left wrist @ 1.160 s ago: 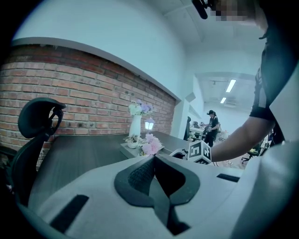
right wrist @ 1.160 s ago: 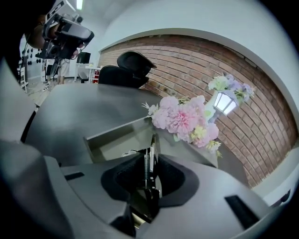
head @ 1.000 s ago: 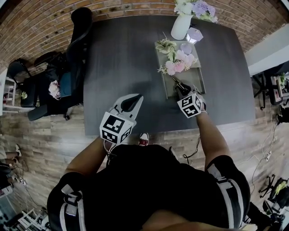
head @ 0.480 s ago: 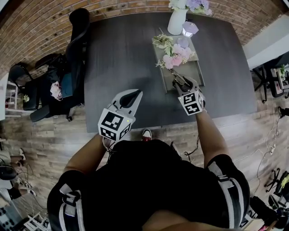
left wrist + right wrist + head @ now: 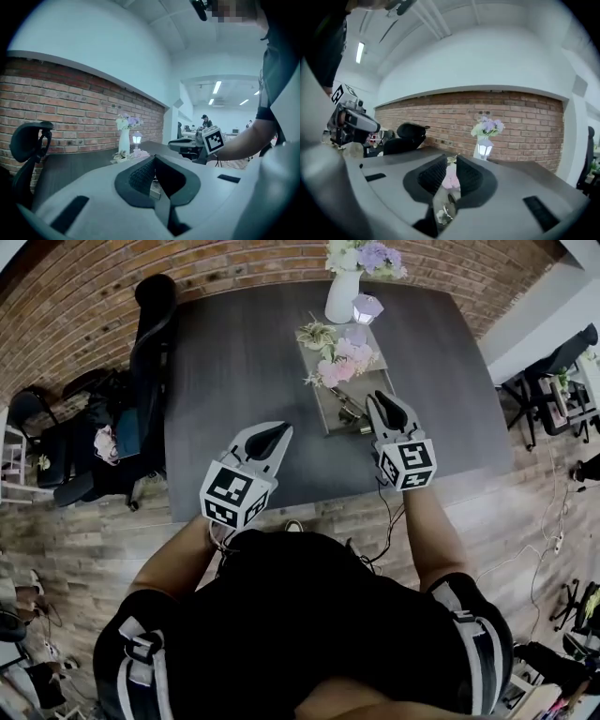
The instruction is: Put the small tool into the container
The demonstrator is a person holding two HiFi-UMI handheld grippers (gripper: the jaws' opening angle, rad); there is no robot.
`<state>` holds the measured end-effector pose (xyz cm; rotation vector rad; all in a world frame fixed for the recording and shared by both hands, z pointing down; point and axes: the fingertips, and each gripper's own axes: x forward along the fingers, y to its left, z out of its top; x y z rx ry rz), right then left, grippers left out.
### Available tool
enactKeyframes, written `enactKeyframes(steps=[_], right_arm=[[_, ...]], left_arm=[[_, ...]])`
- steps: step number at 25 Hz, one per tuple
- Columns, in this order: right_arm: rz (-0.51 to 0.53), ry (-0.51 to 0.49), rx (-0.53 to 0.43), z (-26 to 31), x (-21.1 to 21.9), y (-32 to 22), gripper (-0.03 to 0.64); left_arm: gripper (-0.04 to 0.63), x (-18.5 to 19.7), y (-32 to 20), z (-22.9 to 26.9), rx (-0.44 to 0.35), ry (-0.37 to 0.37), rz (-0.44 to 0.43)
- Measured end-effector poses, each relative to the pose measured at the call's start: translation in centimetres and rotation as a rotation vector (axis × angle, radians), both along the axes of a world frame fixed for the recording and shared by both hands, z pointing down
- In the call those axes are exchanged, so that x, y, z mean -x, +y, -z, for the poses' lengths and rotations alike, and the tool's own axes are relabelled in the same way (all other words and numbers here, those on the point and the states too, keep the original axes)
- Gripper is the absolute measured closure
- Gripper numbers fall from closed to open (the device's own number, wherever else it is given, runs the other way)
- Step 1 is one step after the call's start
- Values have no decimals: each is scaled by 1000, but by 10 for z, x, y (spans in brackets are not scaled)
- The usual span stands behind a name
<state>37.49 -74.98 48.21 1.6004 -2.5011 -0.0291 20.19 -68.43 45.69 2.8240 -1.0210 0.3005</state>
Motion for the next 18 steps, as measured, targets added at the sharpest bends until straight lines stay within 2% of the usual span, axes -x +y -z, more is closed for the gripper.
enactKeyframes(steps=[6,18], right_arm=[[-133,-24,-116,54,-9,20,612],[-146,-58,-194,108,27,56,621]], left_arm=[[586,-2,5,23,-59,26,-24],[586,21,8,57,-139,58,-81]])
